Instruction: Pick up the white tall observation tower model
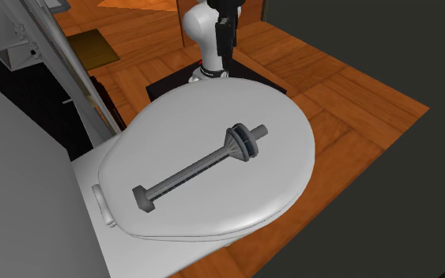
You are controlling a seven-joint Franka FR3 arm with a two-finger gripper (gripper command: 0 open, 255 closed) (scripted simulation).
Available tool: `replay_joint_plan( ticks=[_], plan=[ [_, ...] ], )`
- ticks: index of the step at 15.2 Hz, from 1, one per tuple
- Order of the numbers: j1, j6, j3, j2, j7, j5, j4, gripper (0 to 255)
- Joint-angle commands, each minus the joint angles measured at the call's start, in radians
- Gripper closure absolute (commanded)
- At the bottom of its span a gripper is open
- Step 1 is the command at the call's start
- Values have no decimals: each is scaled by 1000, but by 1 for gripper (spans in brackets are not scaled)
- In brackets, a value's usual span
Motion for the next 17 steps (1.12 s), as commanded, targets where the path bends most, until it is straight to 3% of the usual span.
replay_joint_plan(
  ticks=[1,5,9,11,13,14,15,16,17],
  plan=[
    [38,22,-80,60,-121,-16,50,0],
    [132,68,-241,182,-345,-14,145,0],
    [269,112,-441,342,-591,47,264,0],
    [366,132,-577,450,-735,118,333,0],
    [519,145,-799,628,-933,273,408,0],
    [494,110,-905,921,-1183,563,457,0],
    [388,64,-870,1070,-1313,703,510,0],
    [242,71,-708,1049,-1320,672,553,0],
    [153,56,-636,1094,-1368,703,602,0]
  ],
)
